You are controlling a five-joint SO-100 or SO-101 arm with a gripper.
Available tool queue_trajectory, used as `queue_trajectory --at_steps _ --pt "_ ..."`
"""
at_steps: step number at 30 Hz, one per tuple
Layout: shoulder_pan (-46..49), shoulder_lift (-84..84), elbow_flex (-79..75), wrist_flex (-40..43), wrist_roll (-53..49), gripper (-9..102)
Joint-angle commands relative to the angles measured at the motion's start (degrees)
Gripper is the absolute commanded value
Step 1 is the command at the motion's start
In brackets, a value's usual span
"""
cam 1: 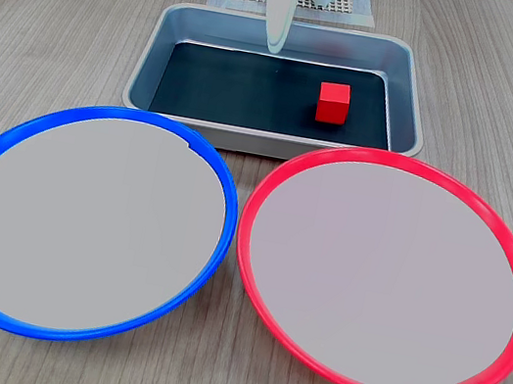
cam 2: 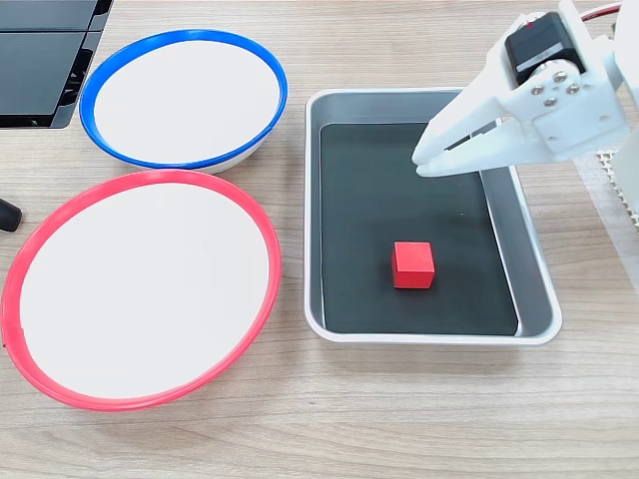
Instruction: Move a red block from tray to red dish
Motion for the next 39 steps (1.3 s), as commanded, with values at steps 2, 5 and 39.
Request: queue_trajectory --at_steps 2,5,39 --pt "-0.09 1.41 0.00 0.26 -0.35 0" --pt "-0.09 1.41 0.00 0.26 -0.35 0" --pt "-5.54 -78.57 -62.05 22.50 -53.09 14"
